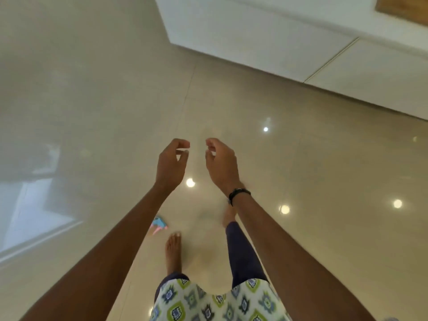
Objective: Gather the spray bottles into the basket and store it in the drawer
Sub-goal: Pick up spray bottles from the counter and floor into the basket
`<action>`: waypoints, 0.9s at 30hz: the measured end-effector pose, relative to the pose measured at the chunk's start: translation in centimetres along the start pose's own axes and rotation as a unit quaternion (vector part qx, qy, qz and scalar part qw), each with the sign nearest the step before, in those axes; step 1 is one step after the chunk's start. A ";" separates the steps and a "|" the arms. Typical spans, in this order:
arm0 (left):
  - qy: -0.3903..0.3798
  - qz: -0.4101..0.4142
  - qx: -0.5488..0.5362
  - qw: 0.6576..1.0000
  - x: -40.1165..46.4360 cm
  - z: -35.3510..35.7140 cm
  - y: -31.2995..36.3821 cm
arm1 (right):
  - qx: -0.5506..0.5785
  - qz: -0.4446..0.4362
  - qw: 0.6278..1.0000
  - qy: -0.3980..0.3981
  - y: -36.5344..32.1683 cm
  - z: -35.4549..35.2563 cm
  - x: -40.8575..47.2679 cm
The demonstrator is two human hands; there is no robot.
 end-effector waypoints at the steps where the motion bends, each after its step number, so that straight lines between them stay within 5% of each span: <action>1: 0.003 -0.016 -0.004 1.000 -1.0 -0.4 -1.7 | -0.008 0.010 1.000 -0.015 0.6 1.2 -1.2; 15: -0.019 -0.296 0.030 0.955 -21.8 -9.9 -31.7 | -0.139 0.109 0.959 -0.223 6.6 22.5 -22.4; 22: -0.072 -0.255 0.157 0.951 -24.1 -8.6 -40.3 | -0.178 0.086 0.931 -0.308 10.4 29.1 -24.4; 27: -0.097 -0.176 0.255 0.946 -20.8 -4.5 -44.0 | -0.177 0.122 0.941 -0.263 14.6 33.0 -21.7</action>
Point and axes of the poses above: each hand's wrist, its own x-axis towards the middle knuckle, its own z-axis out of the palm, y = z × x, the point moved 1 cm from there along x, towards the middle knuckle, and after that the axes turned 5 degrees about -z, right-handed, at the moved point
